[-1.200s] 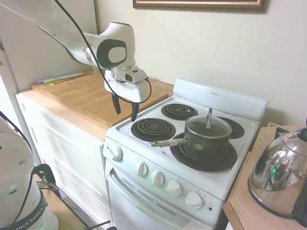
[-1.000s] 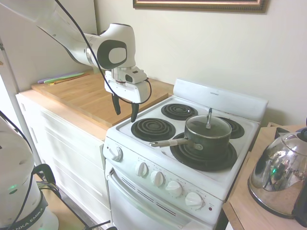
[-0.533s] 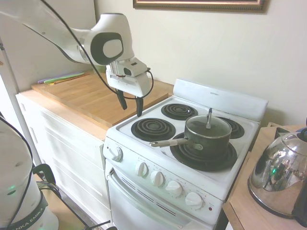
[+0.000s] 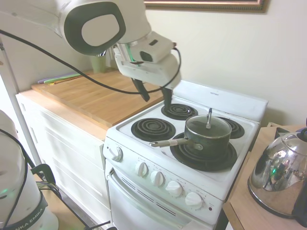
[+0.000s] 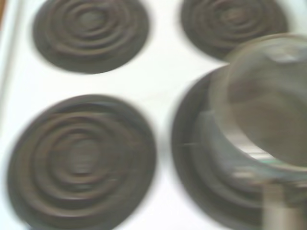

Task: Uncover the lid of the pot

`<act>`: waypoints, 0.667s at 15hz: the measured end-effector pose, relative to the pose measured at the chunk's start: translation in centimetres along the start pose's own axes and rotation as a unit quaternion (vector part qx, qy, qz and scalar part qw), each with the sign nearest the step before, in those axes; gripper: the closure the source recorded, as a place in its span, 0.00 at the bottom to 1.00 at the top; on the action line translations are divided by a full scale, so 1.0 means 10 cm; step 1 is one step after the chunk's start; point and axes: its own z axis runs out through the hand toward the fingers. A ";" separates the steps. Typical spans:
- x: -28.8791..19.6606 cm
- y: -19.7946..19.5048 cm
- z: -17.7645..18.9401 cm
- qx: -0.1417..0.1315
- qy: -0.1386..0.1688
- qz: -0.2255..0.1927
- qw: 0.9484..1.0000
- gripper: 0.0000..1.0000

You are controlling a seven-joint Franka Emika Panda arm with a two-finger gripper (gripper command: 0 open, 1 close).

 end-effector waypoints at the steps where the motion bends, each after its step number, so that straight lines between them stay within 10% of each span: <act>1: 0.14 0.03 -0.02 0.004 0.009 -0.001 1.000 0.00; 10: 1.13 -0.23 0.68 0.022 -0.029 -0.083 0.996 0.00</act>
